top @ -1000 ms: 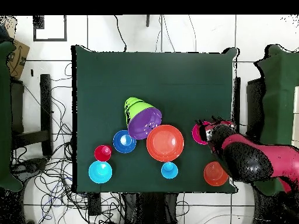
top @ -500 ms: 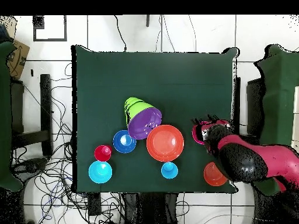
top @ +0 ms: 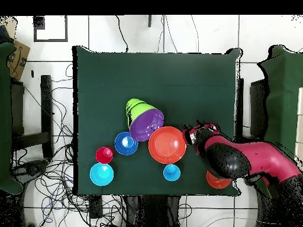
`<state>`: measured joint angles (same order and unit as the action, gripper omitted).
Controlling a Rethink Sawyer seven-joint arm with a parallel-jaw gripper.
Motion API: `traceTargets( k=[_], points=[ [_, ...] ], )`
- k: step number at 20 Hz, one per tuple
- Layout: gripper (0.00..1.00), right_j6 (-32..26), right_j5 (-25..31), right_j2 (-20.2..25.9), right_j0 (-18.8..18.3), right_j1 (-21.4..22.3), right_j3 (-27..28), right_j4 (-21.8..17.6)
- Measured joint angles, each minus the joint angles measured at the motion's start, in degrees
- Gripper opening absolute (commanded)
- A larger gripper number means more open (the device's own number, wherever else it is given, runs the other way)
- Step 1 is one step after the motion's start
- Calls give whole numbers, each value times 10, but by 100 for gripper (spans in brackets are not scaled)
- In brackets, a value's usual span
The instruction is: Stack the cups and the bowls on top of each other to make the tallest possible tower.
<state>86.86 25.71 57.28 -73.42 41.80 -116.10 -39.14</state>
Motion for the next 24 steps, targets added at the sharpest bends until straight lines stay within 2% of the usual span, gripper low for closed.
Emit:
traceTargets(
  k=[7,13,18,21,24],
  points=[
    [100,0,-1,-5,9,-6,-12,-23],
    [100,0,-57,21,8,36,-61,-9],
    [100,1,-86,21,44,79,-77,2],
    [100,1,-69,21,83,98,-75,-1],
    [100,-4,-29,26,115,93,-61,-24]
  ],
)
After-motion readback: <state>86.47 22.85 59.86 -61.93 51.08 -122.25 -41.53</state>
